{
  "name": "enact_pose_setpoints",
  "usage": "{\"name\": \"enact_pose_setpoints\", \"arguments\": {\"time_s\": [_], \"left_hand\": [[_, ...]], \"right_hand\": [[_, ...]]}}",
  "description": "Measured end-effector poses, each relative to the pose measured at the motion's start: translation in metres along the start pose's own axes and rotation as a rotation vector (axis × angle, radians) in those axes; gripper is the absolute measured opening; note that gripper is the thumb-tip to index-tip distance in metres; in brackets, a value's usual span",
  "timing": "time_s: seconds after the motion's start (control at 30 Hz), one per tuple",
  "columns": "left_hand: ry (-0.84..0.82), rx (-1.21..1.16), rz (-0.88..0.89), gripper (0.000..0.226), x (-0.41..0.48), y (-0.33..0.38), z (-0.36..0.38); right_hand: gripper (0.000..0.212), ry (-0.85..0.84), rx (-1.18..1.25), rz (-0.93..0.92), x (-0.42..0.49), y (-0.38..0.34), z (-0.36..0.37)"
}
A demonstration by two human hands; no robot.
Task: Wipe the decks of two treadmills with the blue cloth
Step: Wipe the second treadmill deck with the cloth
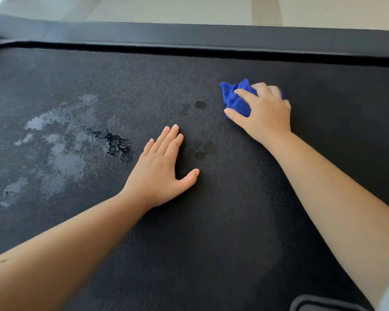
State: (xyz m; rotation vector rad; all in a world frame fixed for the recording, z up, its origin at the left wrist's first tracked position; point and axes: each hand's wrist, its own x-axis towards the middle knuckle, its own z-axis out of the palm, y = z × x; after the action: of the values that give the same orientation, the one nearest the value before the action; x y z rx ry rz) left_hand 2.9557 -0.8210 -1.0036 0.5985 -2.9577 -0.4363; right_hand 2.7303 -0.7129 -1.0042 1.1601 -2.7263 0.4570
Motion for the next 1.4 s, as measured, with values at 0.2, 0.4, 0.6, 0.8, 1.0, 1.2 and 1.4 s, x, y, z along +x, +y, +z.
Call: {"name": "enact_pose_setpoints", "arguments": {"time_s": [0.2,0.4,0.6,0.8,1.0,1.2,1.4], "left_hand": [[-0.019,0.014,-0.011,0.083,-0.002,0.001,-0.003],[-0.011,0.030,-0.018,0.072,-0.008,0.005,-0.005],[-0.094,-0.009,0.007,0.061,-0.050,0.003,-0.016],[-0.108,0.052,0.123,0.056,-0.116,-0.035,-0.022],[-0.057,0.048,0.188,0.079,-0.121,-0.054,-0.021],[-0.050,0.039,0.190,0.079,-0.120,-0.056,-0.021],[-0.022,0.091,0.222,0.077,-0.118,-0.052,-0.023]], "right_hand": [[0.059,0.120,-0.004,-0.049,-0.123,-0.021,-0.019],[0.057,0.130,-0.018,-0.016,-0.222,-0.054,-0.040],[0.057,0.117,-0.028,0.004,-0.278,-0.071,-0.052],[0.059,0.146,-0.051,-0.007,-0.272,-0.088,-0.045],[0.059,0.100,-0.037,-0.079,-0.246,-0.159,-0.026],[0.057,0.118,0.013,-0.173,-0.250,-0.115,-0.032],[0.059,0.143,-0.030,-0.134,-0.252,-0.102,-0.033]]}}
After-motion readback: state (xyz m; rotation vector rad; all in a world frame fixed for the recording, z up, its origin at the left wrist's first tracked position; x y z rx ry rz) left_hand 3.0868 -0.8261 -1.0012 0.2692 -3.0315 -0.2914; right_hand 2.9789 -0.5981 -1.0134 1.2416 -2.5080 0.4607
